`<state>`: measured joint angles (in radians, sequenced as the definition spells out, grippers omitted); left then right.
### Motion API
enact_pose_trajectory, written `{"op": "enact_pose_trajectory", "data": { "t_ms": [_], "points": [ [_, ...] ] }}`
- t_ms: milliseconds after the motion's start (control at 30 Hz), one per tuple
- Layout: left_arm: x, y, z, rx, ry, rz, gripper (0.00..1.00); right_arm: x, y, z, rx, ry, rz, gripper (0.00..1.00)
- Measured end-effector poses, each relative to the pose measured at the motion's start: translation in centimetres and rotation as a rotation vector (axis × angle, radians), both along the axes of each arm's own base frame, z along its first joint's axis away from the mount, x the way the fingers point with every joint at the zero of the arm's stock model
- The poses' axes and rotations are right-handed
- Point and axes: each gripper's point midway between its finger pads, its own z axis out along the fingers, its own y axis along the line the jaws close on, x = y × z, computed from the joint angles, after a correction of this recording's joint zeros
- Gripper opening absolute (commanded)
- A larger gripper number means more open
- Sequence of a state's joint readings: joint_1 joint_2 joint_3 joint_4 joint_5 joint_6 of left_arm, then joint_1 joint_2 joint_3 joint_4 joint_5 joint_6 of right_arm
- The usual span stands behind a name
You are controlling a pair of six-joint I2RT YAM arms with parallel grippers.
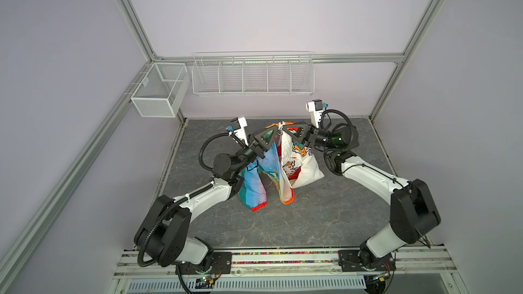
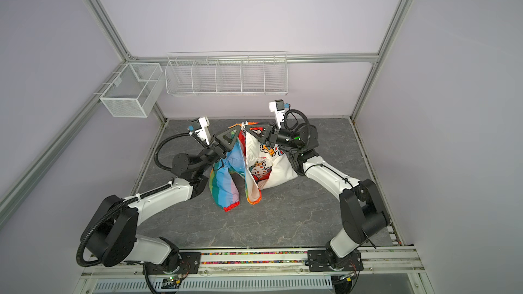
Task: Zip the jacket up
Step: 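Lower both held zipper ends toward the table with both grippers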
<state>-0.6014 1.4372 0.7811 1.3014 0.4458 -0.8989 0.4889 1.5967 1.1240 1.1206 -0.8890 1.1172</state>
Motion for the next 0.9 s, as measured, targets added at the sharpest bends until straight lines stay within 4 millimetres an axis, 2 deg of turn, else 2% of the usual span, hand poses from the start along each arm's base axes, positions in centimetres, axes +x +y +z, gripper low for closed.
{"op": "enact_pose_trajectory", "data": {
  "t_ms": [533, 900],
  "points": [
    [0.5, -0.2, -2.0, 0.077, 0.093, 0.017, 0.00, 0.9, -0.1, -1.8, -0.117, 0.217, -0.055, 0.07],
    [1.2, 0.0, -5.3, 0.155, 0.246, 0.045, 0.00, 1.9, 0.2, -5.3, -0.209, 0.397, -0.087, 0.07]
  ]
}}
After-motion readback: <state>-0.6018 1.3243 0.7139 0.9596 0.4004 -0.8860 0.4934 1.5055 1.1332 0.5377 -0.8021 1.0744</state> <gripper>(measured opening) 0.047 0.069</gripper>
